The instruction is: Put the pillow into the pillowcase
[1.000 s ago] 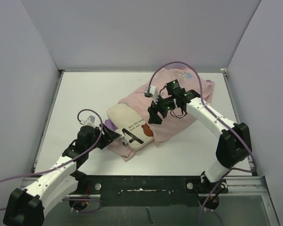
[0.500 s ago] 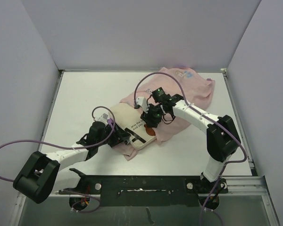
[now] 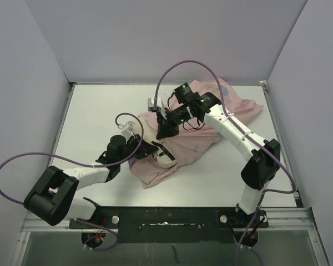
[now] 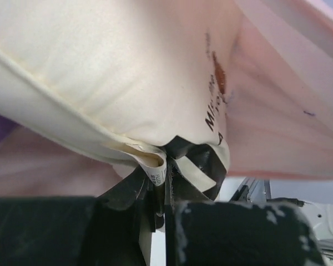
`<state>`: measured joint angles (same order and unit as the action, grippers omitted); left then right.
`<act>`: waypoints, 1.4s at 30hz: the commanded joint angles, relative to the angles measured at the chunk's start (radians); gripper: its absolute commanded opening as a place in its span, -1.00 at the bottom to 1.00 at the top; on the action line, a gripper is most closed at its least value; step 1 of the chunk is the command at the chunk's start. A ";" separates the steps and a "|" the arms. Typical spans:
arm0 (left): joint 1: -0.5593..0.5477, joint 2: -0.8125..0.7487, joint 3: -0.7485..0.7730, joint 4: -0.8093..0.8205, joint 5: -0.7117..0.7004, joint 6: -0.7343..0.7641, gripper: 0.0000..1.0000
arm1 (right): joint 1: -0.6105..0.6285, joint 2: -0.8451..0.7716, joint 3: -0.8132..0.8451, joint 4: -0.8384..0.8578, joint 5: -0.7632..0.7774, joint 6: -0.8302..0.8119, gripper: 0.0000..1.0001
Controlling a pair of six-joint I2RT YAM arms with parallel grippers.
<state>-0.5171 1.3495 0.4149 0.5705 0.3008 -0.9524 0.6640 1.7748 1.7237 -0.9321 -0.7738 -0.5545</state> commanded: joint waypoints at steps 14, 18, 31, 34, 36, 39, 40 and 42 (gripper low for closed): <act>-0.071 0.020 -0.141 0.396 -0.144 -0.054 -0.09 | -0.143 -0.006 -0.206 -0.047 -0.111 0.007 -0.97; -0.022 -0.248 -0.103 -0.056 -0.184 0.025 0.35 | -0.149 -0.080 -0.228 -0.157 -0.201 -0.162 -0.51; 0.041 -0.541 -0.072 -0.314 -0.265 -0.020 -0.36 | -0.080 -0.024 -0.033 0.136 0.102 -0.036 0.53; 0.053 -0.419 -0.035 -0.260 -0.245 -0.055 -0.08 | -0.031 0.096 0.064 0.149 0.174 0.060 0.62; 0.071 -0.333 -0.023 -0.215 -0.208 -0.077 -0.04 | -0.011 0.170 0.118 0.153 0.227 0.162 0.63; 0.129 -0.189 -0.018 -0.120 -0.130 -0.138 -0.05 | 0.009 0.244 0.145 0.189 0.325 0.301 0.64; 0.151 -0.149 -0.015 -0.098 -0.102 -0.164 -0.09 | 0.015 0.256 0.136 0.209 0.352 0.327 0.64; 0.193 -0.069 -0.003 -0.041 -0.032 -0.203 -0.19 | 0.030 0.270 0.121 0.232 0.402 0.358 0.62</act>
<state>-0.3916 1.1755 0.3588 0.3550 0.1402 -1.0561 0.6773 2.0453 1.8336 -0.7784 -0.5220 -0.3626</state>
